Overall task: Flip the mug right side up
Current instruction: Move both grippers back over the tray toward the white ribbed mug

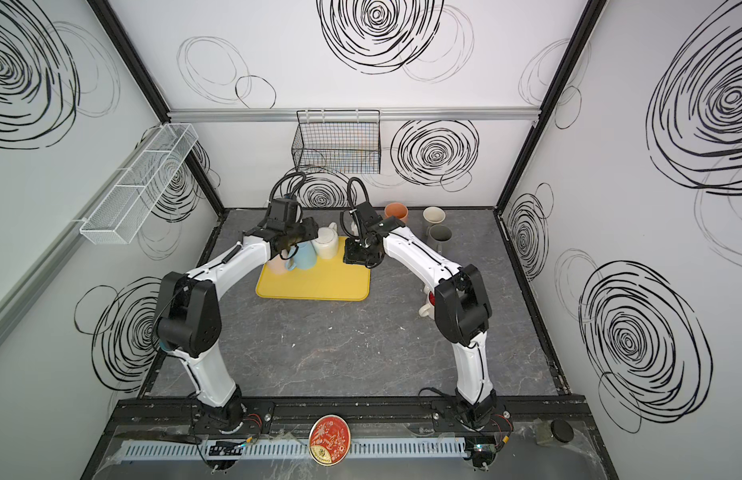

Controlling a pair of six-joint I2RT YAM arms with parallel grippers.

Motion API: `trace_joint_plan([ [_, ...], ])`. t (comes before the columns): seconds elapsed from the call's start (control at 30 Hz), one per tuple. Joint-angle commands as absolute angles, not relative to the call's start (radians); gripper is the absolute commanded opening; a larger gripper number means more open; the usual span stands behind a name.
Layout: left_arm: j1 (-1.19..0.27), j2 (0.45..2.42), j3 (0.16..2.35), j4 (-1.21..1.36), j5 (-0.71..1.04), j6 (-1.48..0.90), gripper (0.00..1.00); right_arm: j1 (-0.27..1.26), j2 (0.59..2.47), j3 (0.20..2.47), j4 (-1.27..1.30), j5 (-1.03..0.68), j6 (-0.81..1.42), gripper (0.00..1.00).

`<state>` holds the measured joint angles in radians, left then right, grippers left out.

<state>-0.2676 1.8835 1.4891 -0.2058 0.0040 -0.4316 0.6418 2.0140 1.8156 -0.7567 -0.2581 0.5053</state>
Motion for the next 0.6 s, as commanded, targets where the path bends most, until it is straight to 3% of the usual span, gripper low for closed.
trace_joint_plan([
  [0.0,-0.269,1.953,1.578,-0.262,0.015,-0.399,0.56,0.636,1.975,1.775,-0.769,-0.247,0.53,0.44],
  [0.3,-0.272,2.133,1.77,-0.332,0.018,-0.403,0.59,0.579,1.878,1.595,-0.669,-0.23,0.6,0.45],
  [0.57,-0.268,2.222,1.819,-0.333,0.03,-0.395,0.59,0.536,1.94,1.648,-0.669,-0.253,0.614,0.45],
])
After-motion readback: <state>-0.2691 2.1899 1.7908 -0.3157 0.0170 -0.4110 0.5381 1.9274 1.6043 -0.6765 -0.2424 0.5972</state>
